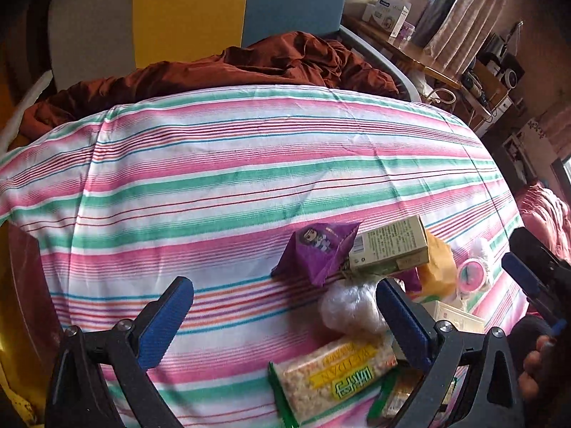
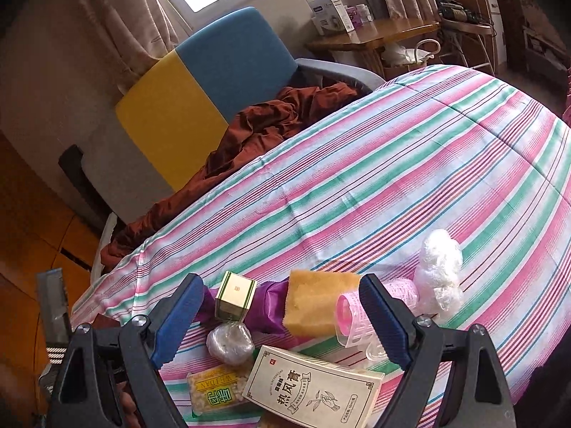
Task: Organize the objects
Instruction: 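Move the left gripper back over the remaining items on the sheet, then grasp the purple snack packet with the left gripper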
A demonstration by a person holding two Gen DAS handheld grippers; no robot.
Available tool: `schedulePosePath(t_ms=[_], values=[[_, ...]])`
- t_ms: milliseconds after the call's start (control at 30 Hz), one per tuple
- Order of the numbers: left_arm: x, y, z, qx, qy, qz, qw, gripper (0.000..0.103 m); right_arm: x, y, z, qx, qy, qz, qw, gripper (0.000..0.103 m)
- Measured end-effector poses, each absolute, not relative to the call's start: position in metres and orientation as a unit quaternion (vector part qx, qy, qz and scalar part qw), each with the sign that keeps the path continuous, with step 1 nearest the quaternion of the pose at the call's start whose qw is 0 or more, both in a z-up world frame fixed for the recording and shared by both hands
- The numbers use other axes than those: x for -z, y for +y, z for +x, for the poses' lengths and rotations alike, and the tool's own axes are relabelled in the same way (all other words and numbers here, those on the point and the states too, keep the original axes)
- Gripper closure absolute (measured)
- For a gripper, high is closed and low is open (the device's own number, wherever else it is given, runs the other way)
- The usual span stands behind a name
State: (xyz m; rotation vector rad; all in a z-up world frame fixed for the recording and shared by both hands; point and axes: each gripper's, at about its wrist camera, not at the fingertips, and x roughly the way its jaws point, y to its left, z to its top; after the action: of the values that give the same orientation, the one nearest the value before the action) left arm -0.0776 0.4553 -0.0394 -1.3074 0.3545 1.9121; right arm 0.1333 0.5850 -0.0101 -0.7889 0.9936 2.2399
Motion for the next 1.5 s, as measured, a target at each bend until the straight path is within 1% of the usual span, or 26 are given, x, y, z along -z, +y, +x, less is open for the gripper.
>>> schedulePosePath(t_ms=[167,300,467,600,667,733,767,833,900,1000,1167,1267,1333,1367,1433,1467,1500], values=[[0.062,0.480,-0.088,-0.750,0.176,-0.514,0.377,0.000,0.010,0.586,0.133,-0.836,0.374,-0.294,0.273,0.012],[0.061,0.462,-0.113,-0.762,0.148,-0.518,0.359,0.000,0.011,0.586,0.134,-0.836,0.378,-0.293,0.267,0.012],[0.064,0.433,-0.141,-0.775,0.138,-0.529,0.318,0.000,0.011,0.583,0.130,-0.839,0.372,-0.299,0.261,0.012],[0.067,0.422,-0.142,-0.773,0.135,-0.534,0.314,0.000,0.012,0.583,0.129,-0.838,0.370,-0.304,0.262,0.012],[0.064,0.422,-0.136,-0.769,0.128,-0.533,0.329,0.003,0.013,0.584,0.129,-0.837,0.371,-0.304,0.263,0.012],[0.060,0.426,-0.130,-0.760,0.110,-0.537,0.348,0.010,0.014,0.584,0.129,-0.836,0.372,-0.306,0.263,0.012],[0.059,0.429,-0.128,-0.755,0.098,-0.544,0.353,0.012,0.014,0.584,0.129,-0.836,0.372,-0.307,0.262,0.012],[0.058,0.438,-0.126,-0.748,0.081,-0.555,0.355,0.019,0.015,0.584,0.128,-0.836,0.372,-0.309,0.259,0.012],[0.059,0.447,-0.127,-0.741,0.064,-0.569,0.351,0.021,0.014,0.583,0.128,-0.837,0.372,-0.309,0.256,0.012],[0.066,0.464,-0.133,-0.736,0.050,-0.587,0.335,0.021,0.014,0.582,0.127,-0.838,0.374,-0.310,0.251,0.012],[0.075,0.488,-0.136,-0.761,0.079,-0.567,0.306,0.021,0.014,0.584,0.128,-0.837,0.378,-0.309,0.246,0.012],[0.080,0.498,-0.131,-0.777,0.118,-0.539,0.304,0.022,0.014,0.585,0.129,-0.837,0.380,-0.308,0.245,0.012],[0.084,0.501,-0.123,-0.786,0.154,-0.513,0.308,0.024,0.013,0.584,0.128,-0.838,0.378,-0.310,0.244,0.012],[0.085,0.500,-0.119,-0.789,0.169,-0.502,0.310,0.029,0.013,0.584,0.127,-0.838,0.376,-0.311,0.243,0.012],[0.084,0.493,-0.116,-0.797,0.186,-0.483,0.310,0.048,0.013,0.582,0.125,-0.840,0.370,-0.316,0.242,0.012],[0.084,0.488,-0.117,-0.797,0.183,-0.482,0.314,0.053,0.013,0.581,0.124,-0.840,0.366,-0.319,0.242,0.012],[0.082,0.482,-0.120,-0.797,0.180,-0.481,0.318,0.064,0.014,0.581,0.123,-0.840,0.362,-0.322,0.243,0.012]])
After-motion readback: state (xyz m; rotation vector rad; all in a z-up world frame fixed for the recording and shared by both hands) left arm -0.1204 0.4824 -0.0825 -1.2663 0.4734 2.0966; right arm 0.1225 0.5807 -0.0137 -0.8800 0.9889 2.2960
